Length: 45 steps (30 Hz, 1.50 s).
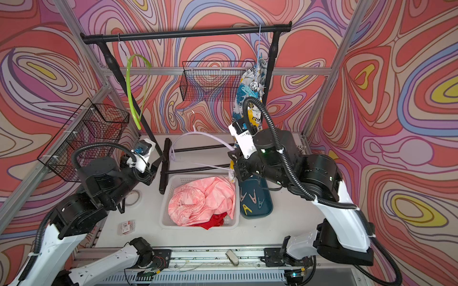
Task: Remove the clothespins securing shorts to the hanger
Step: Place the hanger on the clothesline.
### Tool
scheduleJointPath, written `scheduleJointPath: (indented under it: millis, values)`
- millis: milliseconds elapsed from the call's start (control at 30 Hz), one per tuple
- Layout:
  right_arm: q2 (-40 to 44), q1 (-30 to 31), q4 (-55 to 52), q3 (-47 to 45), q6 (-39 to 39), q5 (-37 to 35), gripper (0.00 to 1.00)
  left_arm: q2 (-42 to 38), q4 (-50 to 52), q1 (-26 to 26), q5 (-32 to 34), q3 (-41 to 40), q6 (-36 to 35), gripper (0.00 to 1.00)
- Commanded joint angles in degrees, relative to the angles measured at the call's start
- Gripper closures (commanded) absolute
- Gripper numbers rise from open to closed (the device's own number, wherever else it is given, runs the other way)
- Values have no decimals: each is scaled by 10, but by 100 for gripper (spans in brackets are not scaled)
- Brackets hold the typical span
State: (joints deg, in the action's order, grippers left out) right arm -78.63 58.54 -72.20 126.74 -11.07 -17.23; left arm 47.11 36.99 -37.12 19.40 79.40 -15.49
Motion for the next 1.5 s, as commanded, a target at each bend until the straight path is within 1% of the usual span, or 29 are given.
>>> scheduleJointPath:
  millis: [0,67,167,300,333,400,467,567,667,700,767,833,933,1000,1067,1133,1200,1333,1400,1467]
  values:
    - [-16,1,99,3,-15,-65,100,-39,-29,1,54,20,63,47]
    - [-34,1,146,3,-2,-82,100,-53,-20,1,56,19,88,48]
    - [-50,1,247,-11,24,-116,100,-55,16,1,46,34,141,50]
    - [-86,14,372,-19,74,-173,100,-51,12,1,37,18,182,52]
    - [-95,22,409,-26,97,-185,100,-48,9,1,35,12,184,53]
    - [-117,48,508,-47,159,-237,100,-40,9,1,35,2,188,53]
    - [-147,59,572,-46,202,-262,100,-30,17,1,36,-2,191,54]
    - [-194,66,623,-17,244,-295,100,-29,24,1,35,-9,197,54]
    - [-223,71,690,-4,290,-322,100,-37,23,1,42,-17,197,54]
    - [-225,71,711,0,298,-325,100,-39,21,1,45,-20,198,54]
    - [-257,71,749,18,323,-332,100,-41,20,1,44,-22,198,54]
    - [-287,71,752,58,341,-337,100,-40,22,1,38,-22,202,54]
    - [-316,71,800,85,402,-366,100,-41,22,1,28,-27,206,54]
    - [-318,71,819,85,425,-381,100,-41,22,1,27,-30,204,55]
    - [-309,71,854,64,446,-397,100,-40,22,1,32,-33,202,55]
    - [-302,70,871,53,454,-403,100,-37,20,1,31,-33,200,55]
    - [-310,68,874,62,466,-407,100,-34,19,1,26,-31,201,54]
    - [-371,56,891,130,522,-432,100,-29,20,1,13,-22,207,55]
    - [-405,49,877,172,528,-439,100,-29,23,1,8,-19,209,55]
    - [-428,42,856,200,519,-440,100,-32,24,1,8,-17,208,55]
